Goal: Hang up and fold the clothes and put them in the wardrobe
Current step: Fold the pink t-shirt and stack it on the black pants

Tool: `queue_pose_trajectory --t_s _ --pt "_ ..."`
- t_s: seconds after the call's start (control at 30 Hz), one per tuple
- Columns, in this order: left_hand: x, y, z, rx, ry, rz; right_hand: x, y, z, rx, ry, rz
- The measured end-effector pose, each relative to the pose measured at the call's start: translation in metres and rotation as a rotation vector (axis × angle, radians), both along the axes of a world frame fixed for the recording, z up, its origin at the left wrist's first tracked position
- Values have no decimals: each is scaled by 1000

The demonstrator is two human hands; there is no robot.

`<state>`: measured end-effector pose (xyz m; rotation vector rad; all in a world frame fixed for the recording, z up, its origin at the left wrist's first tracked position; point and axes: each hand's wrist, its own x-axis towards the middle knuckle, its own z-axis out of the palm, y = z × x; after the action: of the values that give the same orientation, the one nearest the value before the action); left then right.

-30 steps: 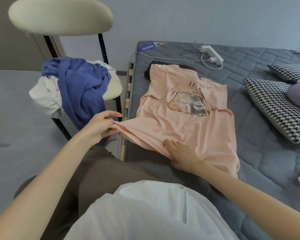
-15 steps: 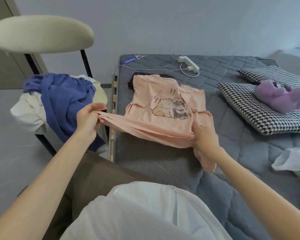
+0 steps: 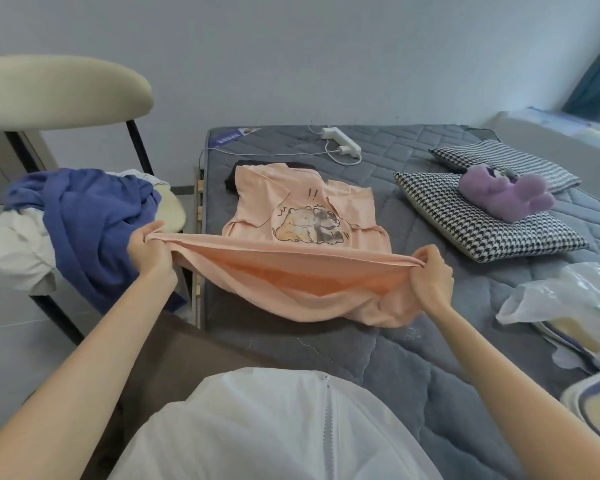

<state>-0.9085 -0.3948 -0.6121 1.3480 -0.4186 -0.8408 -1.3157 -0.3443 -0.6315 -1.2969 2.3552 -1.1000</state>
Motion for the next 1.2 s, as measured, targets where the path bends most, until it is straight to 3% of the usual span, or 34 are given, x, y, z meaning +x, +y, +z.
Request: queue_pose_trajectory --t_s 0.07,0.13,0.2,0.23,0.3,0.33,0.37,0.43,0.47,0.53,0.57,0.63,0.7,0.77,0.87,0.93,1.0,1.1,1.2 --pt "-2 -5 6 -23 54 42 -2 -2 9 11 -279 -132" --pt "-3 -12 8 -91 169 89 0 -4 21 77 -746 -304" --pt "-9 -11 10 -98 104 100 0 0 29 157 -1144 -389" --pt "-11 -10 10 -99 40 109 -1 2 27 174 -1186 -408" --pt "-17 -5 10 -111 -28 131 -8 5 19 157 -1029 -307" --pt "-16 -4 10 -108 -86 139 -14 6 14 121 -822 -247" --pt "-11 -2 9 -86 -209 149 -23 10 9 124 -486 -195" --pt "-1 9 8 -15 -669 95 -35 18 5 242 233 6" --pt "2 16 7 -11 -937 26 -36 22 5 358 471 110" --pt "2 29 6 69 -1376 -230 -30 29 3 650 739 222" --pt "1 31 8 203 -1514 -373 -23 31 1 778 815 254" --pt "-3 34 12 565 -1705 -614 -12 34 -7 949 894 293" --pt "-8 38 11 805 -1875 -747 -2 35 -12 1057 937 310" --pt "-12 41 5 919 -2006 -806 7 35 -11 1136 955 318" --pt "-15 40 -1 1058 -2004 -918 22 34 -12 1111 994 414" --pt "-21 38 1 1032 -1976 -1032 34 34 -13 981 952 600" --pt "-29 36 -1 893 -1919 -1223 48 36 -14 870 782 866" --pt "-49 37 -14 662 -1512 -1543 67 40 -25 893 542 1095" --pt "-71 39 -34 581 -1401 -1616 71 49 -48 719 731 1118"
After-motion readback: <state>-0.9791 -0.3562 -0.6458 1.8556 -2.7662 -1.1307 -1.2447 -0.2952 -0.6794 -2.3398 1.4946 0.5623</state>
